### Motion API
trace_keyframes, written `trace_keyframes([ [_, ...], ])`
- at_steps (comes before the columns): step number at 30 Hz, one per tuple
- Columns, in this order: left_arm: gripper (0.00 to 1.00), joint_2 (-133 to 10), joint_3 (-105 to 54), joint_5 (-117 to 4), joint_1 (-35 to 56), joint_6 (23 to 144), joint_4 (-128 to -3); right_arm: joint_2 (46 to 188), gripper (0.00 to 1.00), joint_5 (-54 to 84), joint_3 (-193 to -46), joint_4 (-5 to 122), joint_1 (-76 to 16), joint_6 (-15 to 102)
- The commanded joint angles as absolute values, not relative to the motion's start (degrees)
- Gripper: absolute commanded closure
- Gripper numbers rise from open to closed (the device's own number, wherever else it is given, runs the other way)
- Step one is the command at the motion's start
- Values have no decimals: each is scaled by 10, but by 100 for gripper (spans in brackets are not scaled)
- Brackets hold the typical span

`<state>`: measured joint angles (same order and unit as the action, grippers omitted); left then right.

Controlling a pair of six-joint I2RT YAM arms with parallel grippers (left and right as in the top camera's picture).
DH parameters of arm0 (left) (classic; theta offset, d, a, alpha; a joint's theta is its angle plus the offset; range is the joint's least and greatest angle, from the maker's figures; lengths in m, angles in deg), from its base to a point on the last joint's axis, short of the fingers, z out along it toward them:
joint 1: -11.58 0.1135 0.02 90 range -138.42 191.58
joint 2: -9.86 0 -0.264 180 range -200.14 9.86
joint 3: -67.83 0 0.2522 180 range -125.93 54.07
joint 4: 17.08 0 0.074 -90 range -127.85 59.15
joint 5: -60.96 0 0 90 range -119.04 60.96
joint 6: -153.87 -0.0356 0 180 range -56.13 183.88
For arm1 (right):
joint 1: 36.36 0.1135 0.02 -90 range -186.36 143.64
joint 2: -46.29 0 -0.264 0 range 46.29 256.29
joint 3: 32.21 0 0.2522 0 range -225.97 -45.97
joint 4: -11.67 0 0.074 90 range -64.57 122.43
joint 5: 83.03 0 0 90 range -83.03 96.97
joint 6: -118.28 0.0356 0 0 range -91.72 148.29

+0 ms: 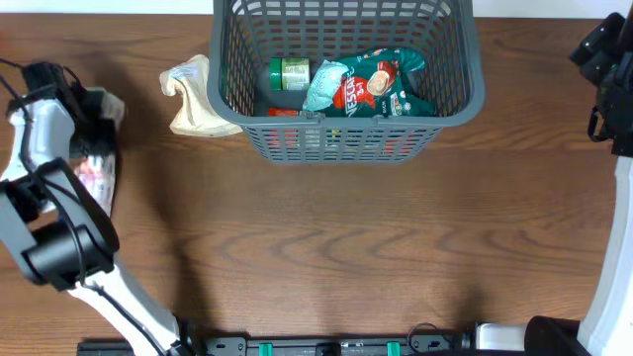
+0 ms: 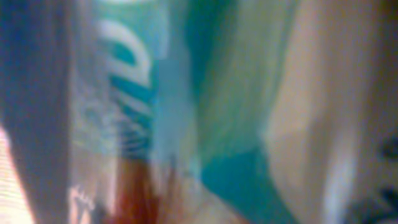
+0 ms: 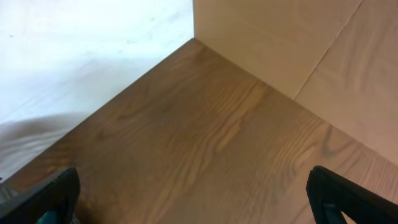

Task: Pack container
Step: 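Carry the tissue pack with the left gripper and release it into the basket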

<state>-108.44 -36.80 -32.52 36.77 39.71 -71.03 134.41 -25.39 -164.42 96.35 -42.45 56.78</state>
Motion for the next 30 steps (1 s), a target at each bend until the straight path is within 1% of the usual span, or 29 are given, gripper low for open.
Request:
trace_keyframes([
  [1, 94, -972, -391, -351, 365, 491, -677, 1346, 1, -258, -1645, 964, -427, 576],
  [5, 94, -859, -391, -351, 364, 590, -595, 1346, 1, -258, -1645, 964, -427, 576],
  [7, 94, -806, -391, -378, 360, 626, -556, 1346, 1, -258, -1645, 964, -427, 576],
  [11, 94, -725, -391, -499, 336, 642, -495, 1346, 1, -258, -1645, 964, -427, 576],
  [15, 94, -677, -391, -569, 279, 642, -465, 1346, 1, -258, -1645, 964, -427, 576],
  [22, 94, -681, -391, -586, 129, 642, -435, 1346, 1, -258, -1645, 964, -427, 576],
  [25, 94, -706, -391, -586, 66, 641, -395, 1346, 1, -258, -1645, 964, -427, 576],
  [30, 94, -754, -392, -586, -10, 642, -325, 1346, 1, -258, -1645, 964, -427, 576],
])
